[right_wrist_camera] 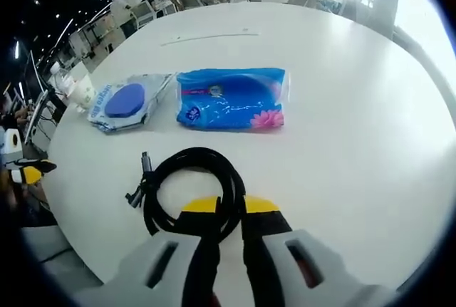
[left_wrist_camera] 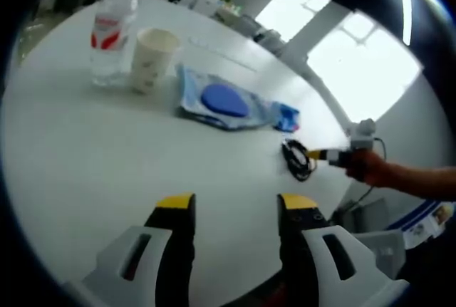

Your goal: Arrange the tabletop items into an orderly group along one side of the table until the central work area is clear of visible clutter.

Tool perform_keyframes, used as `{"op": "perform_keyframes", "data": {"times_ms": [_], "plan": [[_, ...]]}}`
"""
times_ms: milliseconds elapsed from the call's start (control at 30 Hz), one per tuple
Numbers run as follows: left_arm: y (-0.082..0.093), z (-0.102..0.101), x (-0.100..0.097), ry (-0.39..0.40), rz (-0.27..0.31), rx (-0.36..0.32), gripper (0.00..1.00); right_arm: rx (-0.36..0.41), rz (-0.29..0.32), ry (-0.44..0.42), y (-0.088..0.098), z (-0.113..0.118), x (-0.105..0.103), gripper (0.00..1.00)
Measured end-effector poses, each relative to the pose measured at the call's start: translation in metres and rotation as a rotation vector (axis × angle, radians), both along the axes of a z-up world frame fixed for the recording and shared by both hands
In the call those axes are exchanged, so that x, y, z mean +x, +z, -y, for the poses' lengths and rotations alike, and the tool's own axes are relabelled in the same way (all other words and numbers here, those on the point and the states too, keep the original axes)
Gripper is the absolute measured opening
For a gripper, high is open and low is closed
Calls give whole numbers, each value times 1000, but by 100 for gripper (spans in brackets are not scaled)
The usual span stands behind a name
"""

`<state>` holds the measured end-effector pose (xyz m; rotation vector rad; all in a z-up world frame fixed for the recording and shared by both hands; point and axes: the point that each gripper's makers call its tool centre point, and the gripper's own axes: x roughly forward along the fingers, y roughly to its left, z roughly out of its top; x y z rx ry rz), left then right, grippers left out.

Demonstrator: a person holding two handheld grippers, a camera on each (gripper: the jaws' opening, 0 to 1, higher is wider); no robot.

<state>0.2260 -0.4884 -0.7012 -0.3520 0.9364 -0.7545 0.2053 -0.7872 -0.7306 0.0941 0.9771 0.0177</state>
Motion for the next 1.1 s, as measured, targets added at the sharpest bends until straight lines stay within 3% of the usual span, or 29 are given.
{"op": "perform_keyframes", "data": {"times_ms": [300,667,1100], "plan": [[1,1,-2,-1,-4,-3,42,28,29,-19,9,0,-5,4],[1,3,-4,-15,-8,-5,42,33,41,-27,1,15,3,2],[1,9,-5,-34,-10,-13,41,36,54,-5,3,15,6,1]]}}
